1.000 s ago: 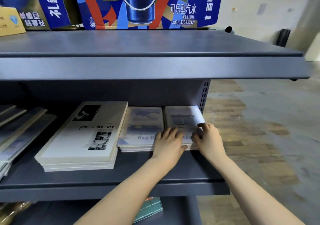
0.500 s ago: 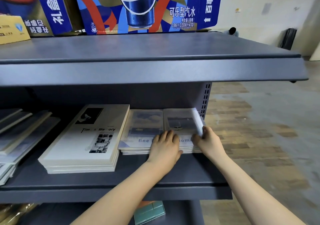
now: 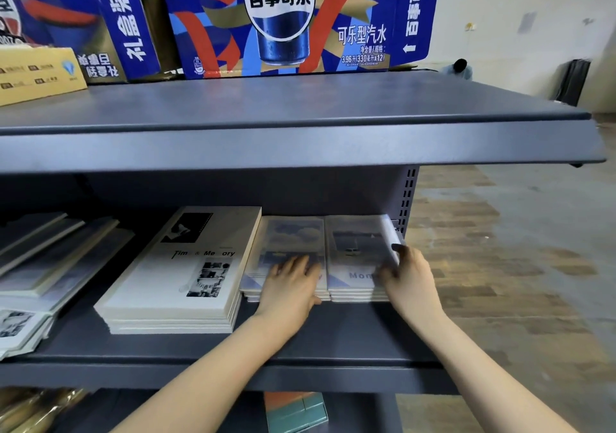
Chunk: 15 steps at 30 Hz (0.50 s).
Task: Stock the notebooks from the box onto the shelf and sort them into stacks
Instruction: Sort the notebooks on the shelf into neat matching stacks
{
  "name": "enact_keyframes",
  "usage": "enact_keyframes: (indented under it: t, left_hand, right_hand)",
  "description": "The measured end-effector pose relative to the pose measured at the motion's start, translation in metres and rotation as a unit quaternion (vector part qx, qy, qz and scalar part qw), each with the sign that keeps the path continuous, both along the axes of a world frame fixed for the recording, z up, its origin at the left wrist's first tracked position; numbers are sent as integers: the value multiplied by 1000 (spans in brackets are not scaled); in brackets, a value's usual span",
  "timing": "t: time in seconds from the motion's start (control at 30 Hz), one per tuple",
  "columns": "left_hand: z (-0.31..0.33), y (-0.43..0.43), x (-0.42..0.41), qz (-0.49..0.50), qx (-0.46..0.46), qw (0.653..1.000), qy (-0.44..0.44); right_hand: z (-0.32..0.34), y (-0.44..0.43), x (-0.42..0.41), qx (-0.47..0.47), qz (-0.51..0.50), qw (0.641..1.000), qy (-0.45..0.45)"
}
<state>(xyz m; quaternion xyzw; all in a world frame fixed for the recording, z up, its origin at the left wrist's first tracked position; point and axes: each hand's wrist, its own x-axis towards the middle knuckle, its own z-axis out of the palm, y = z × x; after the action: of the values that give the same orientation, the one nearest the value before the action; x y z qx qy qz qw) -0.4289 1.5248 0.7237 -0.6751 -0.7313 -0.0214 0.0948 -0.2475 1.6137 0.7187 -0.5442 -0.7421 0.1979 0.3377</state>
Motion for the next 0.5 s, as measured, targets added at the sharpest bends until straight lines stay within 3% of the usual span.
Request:
enact_keyframes:
  t: [0.07, 0.27, 0.37, 0.5]
  left_hand:
    - [0, -4, -9, 28, 2, 1000, -5]
    - [4, -7, -11, 43, 12, 998, -39]
    - [3, -6, -14, 21, 18, 998, -50]
    - [7, -5, -25, -6, -18, 995, -101]
  right_hand:
    - [3, -11, -11, 52, 41, 998, -20]
    - [-2, -34, -50, 76, 210, 971, -84]
    - [-9, -38, -68, 91, 219, 957, -165]
    - [-10, -41, -82, 89, 201, 953, -208]
